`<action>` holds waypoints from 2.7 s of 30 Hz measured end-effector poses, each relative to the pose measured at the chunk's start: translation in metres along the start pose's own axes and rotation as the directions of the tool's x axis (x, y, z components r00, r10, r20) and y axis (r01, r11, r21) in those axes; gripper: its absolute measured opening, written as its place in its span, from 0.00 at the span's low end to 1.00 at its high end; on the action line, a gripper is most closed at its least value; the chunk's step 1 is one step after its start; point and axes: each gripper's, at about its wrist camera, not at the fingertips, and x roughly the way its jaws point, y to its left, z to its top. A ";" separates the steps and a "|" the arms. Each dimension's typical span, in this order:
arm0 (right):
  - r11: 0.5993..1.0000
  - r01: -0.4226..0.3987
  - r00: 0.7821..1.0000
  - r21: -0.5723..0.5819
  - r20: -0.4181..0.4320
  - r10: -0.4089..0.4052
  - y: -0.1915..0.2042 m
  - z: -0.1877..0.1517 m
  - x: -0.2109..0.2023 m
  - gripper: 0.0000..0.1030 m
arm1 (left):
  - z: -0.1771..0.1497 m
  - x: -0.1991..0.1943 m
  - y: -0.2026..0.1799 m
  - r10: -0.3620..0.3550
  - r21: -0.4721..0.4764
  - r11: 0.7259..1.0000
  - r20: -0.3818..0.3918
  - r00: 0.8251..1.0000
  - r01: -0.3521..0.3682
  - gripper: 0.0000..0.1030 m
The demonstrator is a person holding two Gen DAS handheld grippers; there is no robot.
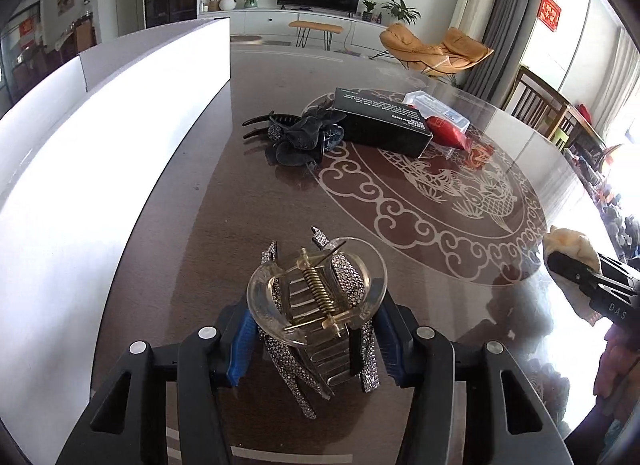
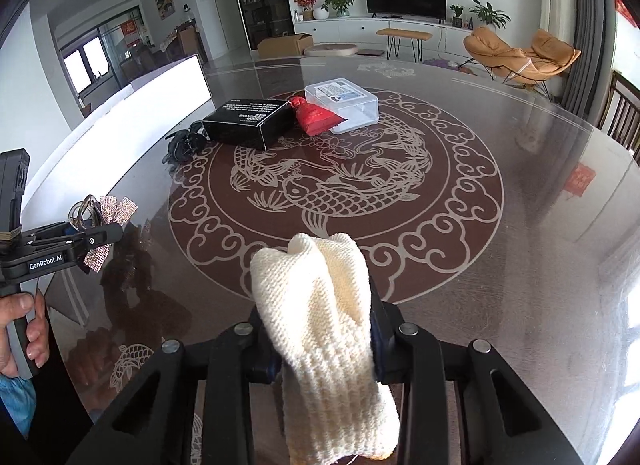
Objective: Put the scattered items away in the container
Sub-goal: 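Carry the hair clip and white knitted glove over the cardboard box, then open both tools to drop the hair clip and glove into the box, then move both tools back over the table toward the remaining items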
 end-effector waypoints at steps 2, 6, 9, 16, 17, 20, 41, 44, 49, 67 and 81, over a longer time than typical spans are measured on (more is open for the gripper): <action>0.999 -0.033 0.999 0.003 0.023 0.032 0.007 0.001 -0.015 0.32 | -0.002 -0.013 0.001 -0.026 -0.013 1.000 0.015 1.000 0.026 0.51; 0.999 -0.048 0.998 -0.014 -0.034 0.047 0.025 -0.003 -0.009 0.32 | -0.006 -0.021 0.008 -0.061 -0.070 0.996 0.001 0.998 0.061 0.51; 0.995 -0.091 0.995 -0.039 -0.045 0.089 0.048 0.001 -0.005 0.32 | -0.002 -0.046 0.009 -0.091 -0.084 0.992 0.043 0.995 0.094 0.51; 0.940 -0.283 0.958 -0.191 -0.010 0.287 0.180 0.075 -0.015 0.33 | 0.037 -0.134 0.088 0.006 -0.121 0.993 0.171 0.985 0.014 0.51; 0.923 -0.320 0.945 -0.213 -0.009 0.326 0.205 0.087 -0.015 0.33 | 0.040 -0.143 0.109 0.046 -0.135 0.991 0.171 0.984 -0.023 0.51; 0.864 -0.427 0.900 -0.266 -0.031 0.435 0.285 0.119 -0.010 0.33 | 0.047 -0.156 0.175 0.148 -0.199 0.973 0.140 0.979 -0.118 0.51; 0.809 -0.467 0.872 -0.356 -0.338 0.354 0.444 0.129 0.114 0.76 | 0.036 -0.105 0.295 0.280 -0.307 0.905 -0.089 0.956 -0.294 0.74; 0.819 -0.464 0.882 -0.337 -0.258 0.394 0.417 0.138 0.087 0.77 | 0.040 -0.127 0.257 0.249 -0.289 0.927 0.003 0.968 -0.238 0.74; 0.830 -0.427 0.904 -0.358 -0.166 0.393 0.336 0.124 0.026 0.77 | 0.045 -0.159 0.160 0.121 -0.179 0.979 0.150 0.981 -0.094 0.83; 0.970 0.154 0.987 0.188 -0.068 -0.143 -0.030 -0.054 -0.022 0.77 | -0.013 0.010 -0.054 -0.120 0.107 0.987 -0.038 0.992 0.124 0.96; 0.970 0.234 0.972 0.069 -0.048 -0.232 0.000 -0.027 0.030 0.86 | -0.007 0.026 -0.039 -0.130 0.099 0.987 0.013 0.991 0.128 0.96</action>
